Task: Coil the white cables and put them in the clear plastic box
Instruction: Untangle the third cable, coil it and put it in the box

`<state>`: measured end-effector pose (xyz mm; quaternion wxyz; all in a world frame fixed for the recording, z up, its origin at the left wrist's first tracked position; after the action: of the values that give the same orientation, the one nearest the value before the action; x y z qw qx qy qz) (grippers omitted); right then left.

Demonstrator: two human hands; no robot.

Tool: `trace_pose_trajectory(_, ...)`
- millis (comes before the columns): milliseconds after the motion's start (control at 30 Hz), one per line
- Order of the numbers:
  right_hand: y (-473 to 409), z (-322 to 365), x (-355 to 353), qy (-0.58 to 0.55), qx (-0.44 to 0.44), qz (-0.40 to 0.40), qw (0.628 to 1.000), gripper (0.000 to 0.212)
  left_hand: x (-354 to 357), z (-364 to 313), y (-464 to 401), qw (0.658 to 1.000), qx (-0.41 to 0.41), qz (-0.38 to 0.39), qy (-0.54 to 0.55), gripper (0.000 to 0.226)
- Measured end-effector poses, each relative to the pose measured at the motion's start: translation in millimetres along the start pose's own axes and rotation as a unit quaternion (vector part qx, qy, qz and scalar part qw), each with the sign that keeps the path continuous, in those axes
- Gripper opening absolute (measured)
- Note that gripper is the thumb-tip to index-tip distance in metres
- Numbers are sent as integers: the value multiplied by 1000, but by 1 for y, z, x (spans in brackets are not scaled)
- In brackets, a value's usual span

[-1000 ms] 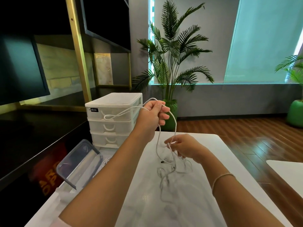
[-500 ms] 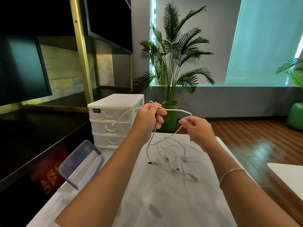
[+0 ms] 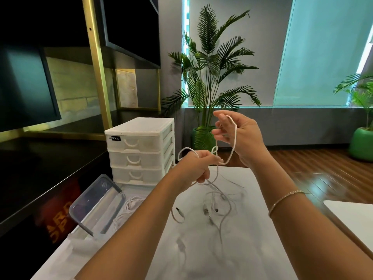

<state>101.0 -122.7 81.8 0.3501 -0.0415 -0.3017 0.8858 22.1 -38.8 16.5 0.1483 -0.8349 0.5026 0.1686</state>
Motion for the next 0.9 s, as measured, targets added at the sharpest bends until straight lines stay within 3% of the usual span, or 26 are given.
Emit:
trace_pose_trajectory(133,3,2,-3,-30,15,-10,999,20,-1,-6,2,998,24,-9,63,17)
trace_pose_trajectory(267,13,-20,-23,95,82,-93,988,39,-13,-13,0,990,34,-64,118,19)
trace_pose_trajectory(433,46,-73,-14,213,292,24,932,55,-15,-22,-7,981,56,-104,153,20)
trace_pose_trajectory(533,47,-98,-15,292,282,3,914,55,-16,-31,-7,976,76,-110,173,20)
trace_pose_trajectory(633,49,-119,-11,353,274,32,894,33,-18,-42,-4,971,111,-101,187,19)
trace_pose_trajectory(700,46,-122,-12,340,255,19,905,24,-22,-45,-2,970,123,-112,178,19)
trace_pose_trajectory(800,34,-103,-18,268,197,-40,942,25,-31,-45,-1,967,135,-131,174,20)
trace_pose_trajectory(900,18,-75,-26,259,136,-72,954,23,-36,-40,0,965,135,-141,174,22)
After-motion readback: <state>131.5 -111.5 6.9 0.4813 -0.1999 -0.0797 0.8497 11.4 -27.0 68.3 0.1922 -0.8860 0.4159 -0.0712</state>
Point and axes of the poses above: each hand's wrist, its own y-axis away from the middle knuckle, its own x-axis out of the palm, z = x × y, the point moved 4 cm from there along -y, towards the middle knuckle, and after that the axes turned 12 degrees about -y, right-handed, at the moved point
